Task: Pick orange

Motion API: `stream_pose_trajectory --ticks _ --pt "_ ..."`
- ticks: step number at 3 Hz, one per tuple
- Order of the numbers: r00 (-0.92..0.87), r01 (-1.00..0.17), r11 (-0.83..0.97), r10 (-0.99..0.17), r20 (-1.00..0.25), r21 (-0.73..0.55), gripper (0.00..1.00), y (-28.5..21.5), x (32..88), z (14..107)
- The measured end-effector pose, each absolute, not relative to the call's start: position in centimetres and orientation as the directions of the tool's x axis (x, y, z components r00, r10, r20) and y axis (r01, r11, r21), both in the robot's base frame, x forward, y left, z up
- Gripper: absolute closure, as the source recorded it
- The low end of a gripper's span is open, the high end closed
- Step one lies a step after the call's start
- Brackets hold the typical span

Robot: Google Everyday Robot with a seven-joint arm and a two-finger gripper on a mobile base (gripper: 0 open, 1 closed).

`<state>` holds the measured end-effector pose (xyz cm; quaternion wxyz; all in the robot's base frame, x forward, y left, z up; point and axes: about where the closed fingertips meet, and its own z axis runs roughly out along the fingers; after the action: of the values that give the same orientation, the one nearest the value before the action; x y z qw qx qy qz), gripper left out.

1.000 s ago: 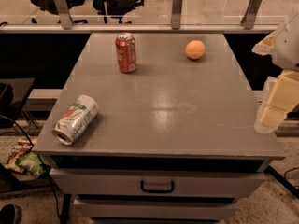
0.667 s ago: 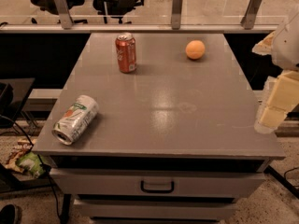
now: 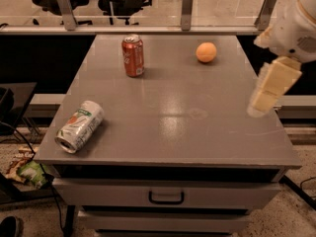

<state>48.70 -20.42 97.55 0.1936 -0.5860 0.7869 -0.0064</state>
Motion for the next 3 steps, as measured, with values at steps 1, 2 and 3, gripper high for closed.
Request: stream_pose_trajectory --ticks 1,2,3 --pt "-0.262 -0.904 0.356 -0.899 -0.351 -0.238 0.00 -19.9 53.6 96.9" --pt "-0.297 -0.879 0.411 -0.869 -0.395 -0.243 0.00 -20.1 58.3 96.1" --pt "-0.342 -0.843 0.479 -0.829 -0.441 -0.246 0.00 -21.2 63.6 94.6"
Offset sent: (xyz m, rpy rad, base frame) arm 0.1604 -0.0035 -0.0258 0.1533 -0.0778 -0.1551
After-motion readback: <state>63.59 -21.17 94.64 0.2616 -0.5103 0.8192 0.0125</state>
